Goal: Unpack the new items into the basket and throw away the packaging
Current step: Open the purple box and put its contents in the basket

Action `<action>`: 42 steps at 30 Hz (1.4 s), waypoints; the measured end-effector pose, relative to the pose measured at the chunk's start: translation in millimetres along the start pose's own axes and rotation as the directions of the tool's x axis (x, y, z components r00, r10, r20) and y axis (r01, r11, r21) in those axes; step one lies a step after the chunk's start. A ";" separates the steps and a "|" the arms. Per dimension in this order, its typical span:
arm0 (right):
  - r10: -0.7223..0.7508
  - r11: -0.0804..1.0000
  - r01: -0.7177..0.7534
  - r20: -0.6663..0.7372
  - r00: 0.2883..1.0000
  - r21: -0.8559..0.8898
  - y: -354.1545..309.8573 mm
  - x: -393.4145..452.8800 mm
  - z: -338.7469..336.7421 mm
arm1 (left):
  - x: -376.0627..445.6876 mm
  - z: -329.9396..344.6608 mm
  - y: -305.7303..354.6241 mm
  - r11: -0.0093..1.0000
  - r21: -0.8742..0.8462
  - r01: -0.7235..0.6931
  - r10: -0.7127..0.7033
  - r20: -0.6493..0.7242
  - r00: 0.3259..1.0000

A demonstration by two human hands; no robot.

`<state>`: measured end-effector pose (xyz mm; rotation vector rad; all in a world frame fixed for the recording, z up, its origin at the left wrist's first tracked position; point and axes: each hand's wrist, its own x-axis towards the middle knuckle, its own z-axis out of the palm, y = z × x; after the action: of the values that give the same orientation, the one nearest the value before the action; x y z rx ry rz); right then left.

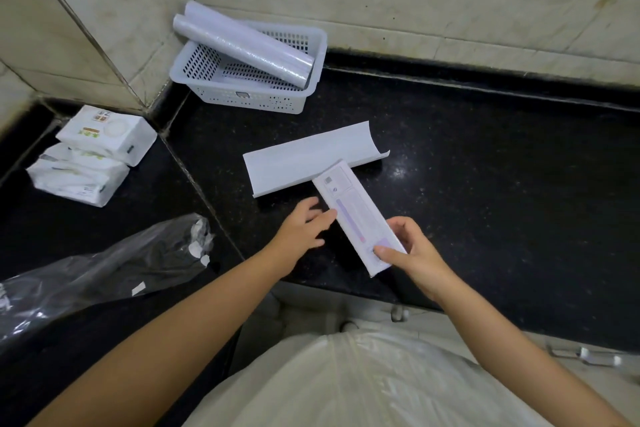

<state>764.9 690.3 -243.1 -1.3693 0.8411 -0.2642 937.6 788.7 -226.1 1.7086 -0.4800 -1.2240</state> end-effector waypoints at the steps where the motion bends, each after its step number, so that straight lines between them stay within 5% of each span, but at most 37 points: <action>1: -0.045 0.994 0.044 -0.008 0.999 -0.097 1.2 2.2 5.8 | -0.3 5.6 3.5 0.999 -0.033 0.030 -0.028 0.074 0.997; 4: -0.167 0.898 0.166 0.034 0.985 -0.408 4.6 6.6 19.2 | 5.5 17.9 13.9 0.996 -0.082 -0.036 0.037 0.005 0.999; 8: -0.241 0.742 0.338 0.240 0.940 -0.579 5.1 11.4 20.5 | 22.2 18.9 21.4 0.976 0.209 -0.068 0.130 -0.298 0.946; 10: -0.223 0.756 0.298 0.198 0.954 -0.583 2.1 14.7 14.8 | 27.6 14.1 19.1 0.897 0.410 -0.166 0.282 -0.242 0.928; 12: -0.207 0.852 0.181 0.002 0.978 -0.490 -3.4 19.1 7.0 | 29.5 6.1 18.1 0.786 0.561 -0.261 0.412 -0.161 0.897; 15: -0.141 0.953 0.090 -0.162 0.977 -0.289 -15.8 27.5 -4.7 | 31.0 -4.8 14.0 0.626 0.712 -0.320 0.476 -0.024 0.879; 20: 0.002 0.965 -0.012 -0.037 0.999 -0.264 -29.8 35.3 -6.8 | 28.3 -2.5 2.4 0.463 0.787 -0.407 0.417 0.212 0.884; 24: 0.017 0.931 -0.023 -0.020 1.000 -0.366 -37.7 34.9 0.6 | 27.7 -3.4 1.4 0.446 0.792 -0.417 0.346 0.278 0.896; 28: 0.044 0.938 -0.053 -0.033 0.998 -0.341 -39.9 30.8 3.1 | 28.7 -18.6 6.2 0.241 0.924 -0.297 0.209 0.249 0.946; 35: 0.046 0.911 -0.019 0.056 0.997 -0.412 -36.4 17.3 -2.2 | 29.0 -27.9 8.9 0.204 0.935 -0.290 0.072 0.281 0.957; 39: 0.077 0.979 -0.047 0.149 0.986 -0.196 -30.5 11.4 -11.8 | 30.0 -37.2 9.3 0.294 0.897 -0.330 0.088 0.318 0.944; 42: 0.133 0.988 -0.136 0.055 0.990 0.068 -25.1 13.3 -20.8 | 28.8 -48.8 6.1 0.370 0.859 -0.353 0.130 0.329 0.935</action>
<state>767.8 660.9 -224.2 -1.2418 0.8700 -0.1528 994.2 787.0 -233.1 2.2625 -1.7618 -0.9273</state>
